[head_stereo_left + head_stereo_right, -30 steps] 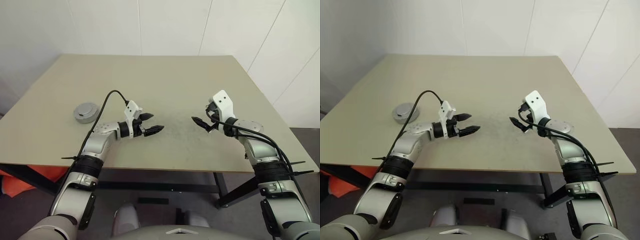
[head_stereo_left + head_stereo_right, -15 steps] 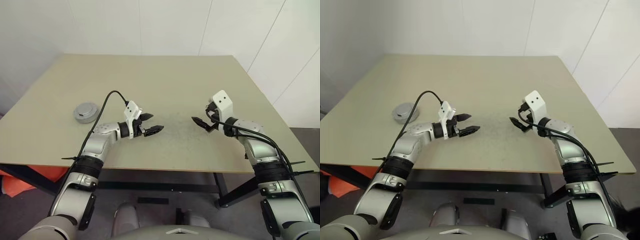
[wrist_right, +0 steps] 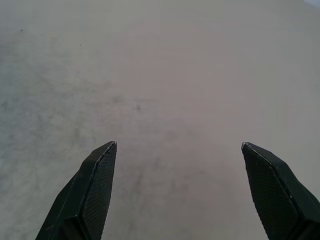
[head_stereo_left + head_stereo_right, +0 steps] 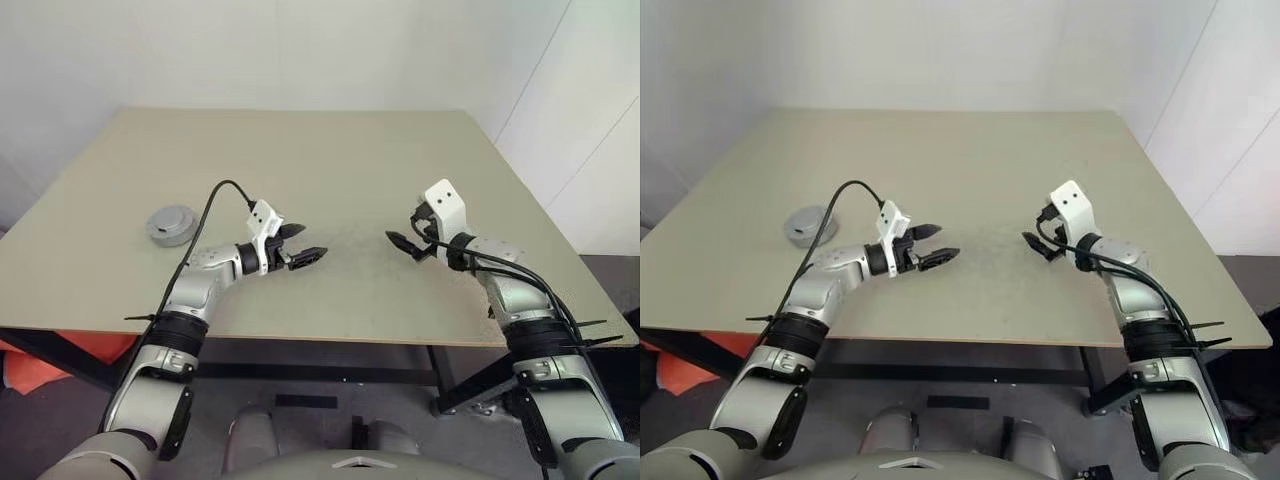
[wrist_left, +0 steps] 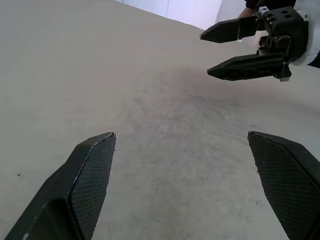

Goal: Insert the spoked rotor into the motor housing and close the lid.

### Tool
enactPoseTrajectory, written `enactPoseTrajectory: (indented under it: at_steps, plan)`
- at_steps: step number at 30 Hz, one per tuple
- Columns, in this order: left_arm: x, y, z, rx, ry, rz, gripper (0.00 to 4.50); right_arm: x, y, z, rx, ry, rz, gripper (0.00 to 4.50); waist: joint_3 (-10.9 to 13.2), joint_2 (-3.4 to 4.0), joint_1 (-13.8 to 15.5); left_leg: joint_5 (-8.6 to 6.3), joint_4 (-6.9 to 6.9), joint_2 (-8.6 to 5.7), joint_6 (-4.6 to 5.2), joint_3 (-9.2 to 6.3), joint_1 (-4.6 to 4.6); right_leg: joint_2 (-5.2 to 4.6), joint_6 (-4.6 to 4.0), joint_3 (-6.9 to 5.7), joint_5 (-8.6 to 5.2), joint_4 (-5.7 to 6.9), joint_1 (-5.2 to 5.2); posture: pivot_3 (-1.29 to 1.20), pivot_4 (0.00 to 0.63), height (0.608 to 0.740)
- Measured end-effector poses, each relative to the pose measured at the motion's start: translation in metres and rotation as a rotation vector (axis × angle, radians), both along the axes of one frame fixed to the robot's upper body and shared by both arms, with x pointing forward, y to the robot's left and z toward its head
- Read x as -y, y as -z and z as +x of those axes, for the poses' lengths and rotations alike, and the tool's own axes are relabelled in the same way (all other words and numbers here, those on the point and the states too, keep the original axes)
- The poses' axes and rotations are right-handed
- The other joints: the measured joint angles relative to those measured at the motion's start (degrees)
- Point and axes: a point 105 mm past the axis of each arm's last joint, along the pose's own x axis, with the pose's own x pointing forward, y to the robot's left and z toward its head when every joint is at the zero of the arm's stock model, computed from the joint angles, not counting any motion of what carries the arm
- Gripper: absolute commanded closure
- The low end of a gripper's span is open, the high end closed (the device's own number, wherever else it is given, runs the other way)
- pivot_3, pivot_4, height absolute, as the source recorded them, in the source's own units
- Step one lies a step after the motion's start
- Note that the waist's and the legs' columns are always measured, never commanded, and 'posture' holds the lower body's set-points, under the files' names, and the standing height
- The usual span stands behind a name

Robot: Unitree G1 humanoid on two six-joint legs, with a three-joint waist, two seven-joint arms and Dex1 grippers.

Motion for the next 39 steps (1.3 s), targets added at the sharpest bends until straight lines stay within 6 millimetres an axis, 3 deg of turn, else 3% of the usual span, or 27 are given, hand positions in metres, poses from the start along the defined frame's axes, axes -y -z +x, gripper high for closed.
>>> enactPoseTrajectory:
  at_steps: [39]
  plan:
    - [-0.011,0.007,0.010,0.012,-0.079,0.033,0.03,0.020,0.001,0.015,0.041,0.129,-0.034,0.00,0.0,0.02,0.0,-0.04,-0.11,-0.02,0.06,0.03,-0.08,0.00,-0.01,0.01,0.00,-0.14,-0.06,0.00,0.000,0.740]
